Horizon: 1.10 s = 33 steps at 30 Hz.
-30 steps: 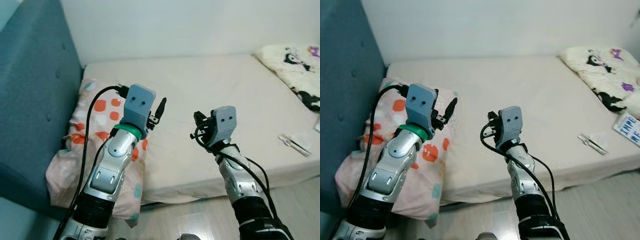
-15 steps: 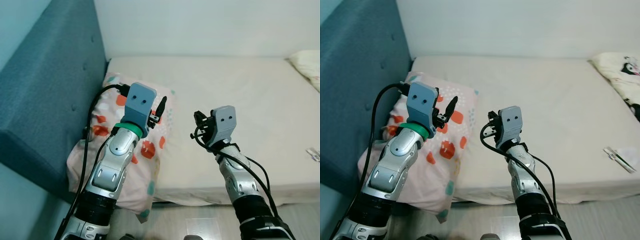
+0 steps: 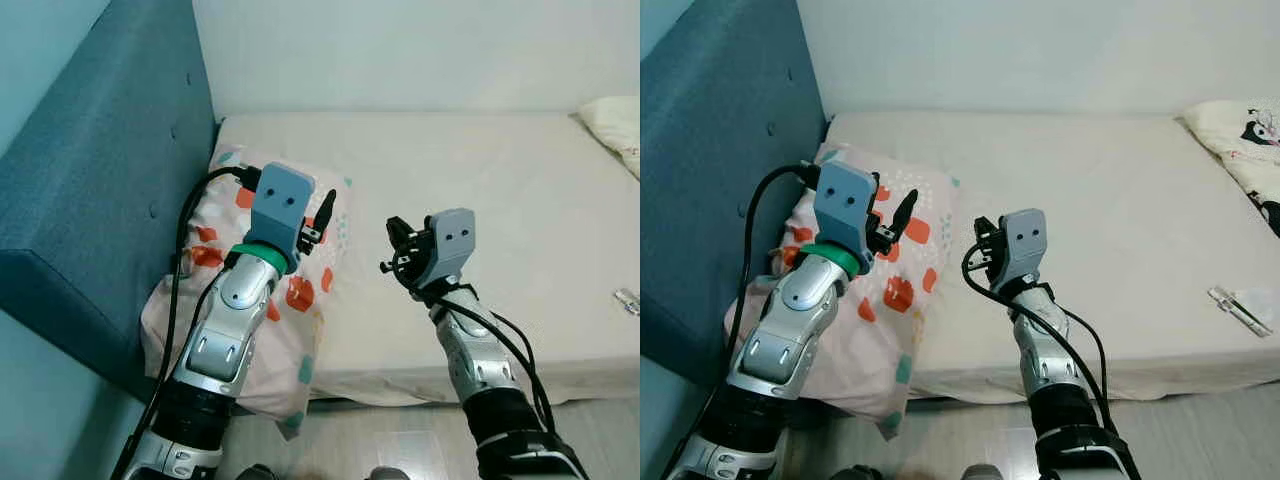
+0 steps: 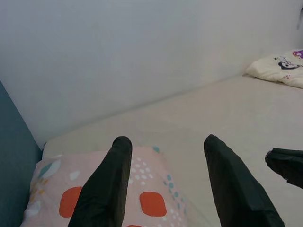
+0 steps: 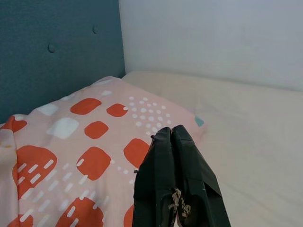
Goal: Clean up the room
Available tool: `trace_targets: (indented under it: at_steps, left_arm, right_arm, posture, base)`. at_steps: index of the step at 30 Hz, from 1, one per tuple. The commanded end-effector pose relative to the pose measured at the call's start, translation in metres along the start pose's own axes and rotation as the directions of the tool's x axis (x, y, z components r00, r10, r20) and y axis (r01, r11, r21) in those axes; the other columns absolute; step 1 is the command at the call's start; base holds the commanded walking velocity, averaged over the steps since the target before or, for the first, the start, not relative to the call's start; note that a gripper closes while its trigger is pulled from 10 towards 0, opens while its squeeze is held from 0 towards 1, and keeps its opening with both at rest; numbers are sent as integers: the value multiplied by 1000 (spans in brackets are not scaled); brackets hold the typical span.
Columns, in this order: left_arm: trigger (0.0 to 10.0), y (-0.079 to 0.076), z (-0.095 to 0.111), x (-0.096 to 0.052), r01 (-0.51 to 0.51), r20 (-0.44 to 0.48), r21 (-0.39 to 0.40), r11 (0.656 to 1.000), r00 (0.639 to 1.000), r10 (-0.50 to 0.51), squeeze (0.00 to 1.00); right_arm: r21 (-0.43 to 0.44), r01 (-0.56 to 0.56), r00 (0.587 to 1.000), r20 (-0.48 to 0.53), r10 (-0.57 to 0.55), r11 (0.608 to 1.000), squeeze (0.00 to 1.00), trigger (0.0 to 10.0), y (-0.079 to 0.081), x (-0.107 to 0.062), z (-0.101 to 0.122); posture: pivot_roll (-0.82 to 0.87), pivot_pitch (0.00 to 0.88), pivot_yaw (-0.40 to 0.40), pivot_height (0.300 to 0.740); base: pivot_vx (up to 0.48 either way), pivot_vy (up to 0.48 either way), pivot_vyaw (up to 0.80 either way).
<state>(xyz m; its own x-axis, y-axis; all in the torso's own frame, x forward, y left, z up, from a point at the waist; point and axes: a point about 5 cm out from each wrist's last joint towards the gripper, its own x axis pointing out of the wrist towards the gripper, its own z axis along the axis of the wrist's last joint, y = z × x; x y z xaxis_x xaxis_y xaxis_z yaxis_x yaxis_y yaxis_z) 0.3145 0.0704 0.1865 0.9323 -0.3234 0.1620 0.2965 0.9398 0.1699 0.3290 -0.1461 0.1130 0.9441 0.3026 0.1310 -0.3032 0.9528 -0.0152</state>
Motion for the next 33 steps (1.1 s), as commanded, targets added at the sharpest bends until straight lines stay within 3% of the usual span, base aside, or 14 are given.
trace_targets:
  at_steps: [1, 22, 33]
  left_arm:
    - [10000, -4, -2, 0, 16, -1, 4, 1000, 1000, -16, 0]
    - [10000, -3, 1, 1, 17, 5, -21, 1000, 1000, -17, 0]
    - [10000, -2, 1, 2, 11, 9, -27, 1000, 1000, -11, 0]
  right_arm:
    - [7, 10, 1000, -1, -10, 1000, 0, 10000, -2, -3, -3]
    - [19, 17, 1000, -8, -17, 1000, 0, 10000, -3, -3, -4]
    - [20, 21, 1000, -14, -20, 1000, 0, 10000, -3, -4, -5]
  posture:
    - [18, 0, -24, 740]
    - [19, 0, -22, 740]
    - [19, 0, -21, 740]
  base:
    - [0, 0, 0]
    - [0, 0, 0]
    - [0, 480, 0]
